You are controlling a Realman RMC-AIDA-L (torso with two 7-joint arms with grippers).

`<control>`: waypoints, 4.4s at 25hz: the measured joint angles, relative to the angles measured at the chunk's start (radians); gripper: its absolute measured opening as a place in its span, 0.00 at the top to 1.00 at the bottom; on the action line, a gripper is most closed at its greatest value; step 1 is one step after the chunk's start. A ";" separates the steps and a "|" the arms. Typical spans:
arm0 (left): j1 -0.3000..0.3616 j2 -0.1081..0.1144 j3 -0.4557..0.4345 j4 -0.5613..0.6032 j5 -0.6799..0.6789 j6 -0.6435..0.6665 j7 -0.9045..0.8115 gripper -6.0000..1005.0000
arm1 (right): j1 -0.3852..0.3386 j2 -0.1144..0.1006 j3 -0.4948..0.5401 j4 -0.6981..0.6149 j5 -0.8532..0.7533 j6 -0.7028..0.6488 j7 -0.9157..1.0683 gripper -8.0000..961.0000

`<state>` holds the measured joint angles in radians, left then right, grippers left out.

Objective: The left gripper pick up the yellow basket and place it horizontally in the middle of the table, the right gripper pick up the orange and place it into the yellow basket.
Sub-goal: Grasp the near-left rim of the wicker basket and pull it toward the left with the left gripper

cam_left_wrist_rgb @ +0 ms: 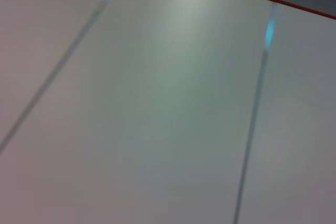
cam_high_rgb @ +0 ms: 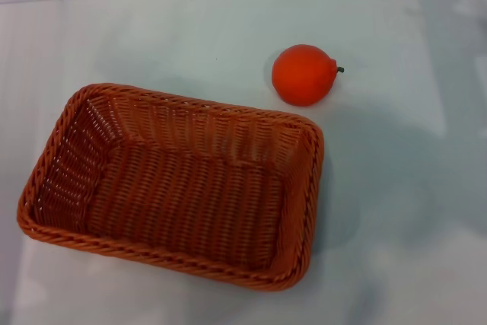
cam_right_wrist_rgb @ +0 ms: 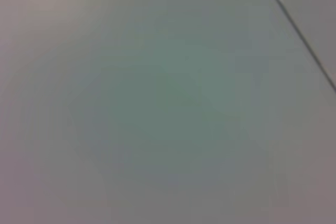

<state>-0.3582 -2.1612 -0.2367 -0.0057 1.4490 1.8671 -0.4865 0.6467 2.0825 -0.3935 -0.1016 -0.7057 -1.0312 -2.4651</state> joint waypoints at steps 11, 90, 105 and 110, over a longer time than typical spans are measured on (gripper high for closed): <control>-0.018 0.027 0.099 0.163 0.001 -0.110 -0.375 0.31 | 0.011 -0.002 -0.032 -0.017 0.000 0.053 0.004 0.01; -0.295 0.065 0.946 1.250 1.297 -0.072 -2.053 0.30 | 0.020 -0.013 0.003 -0.083 0.006 0.197 0.001 0.01; -0.301 0.033 0.996 1.258 1.368 -0.103 -2.068 0.31 | 0.018 -0.008 0.003 -0.085 0.006 0.199 0.003 0.01; -0.306 0.026 0.998 1.258 1.370 -0.104 -2.069 0.42 | 0.014 -0.010 0.004 -0.086 0.006 0.205 0.003 0.01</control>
<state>-0.6639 -2.1357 0.7608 1.2524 2.8195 1.7627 -2.5554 0.6605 2.0729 -0.3896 -0.1874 -0.6995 -0.8262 -2.4620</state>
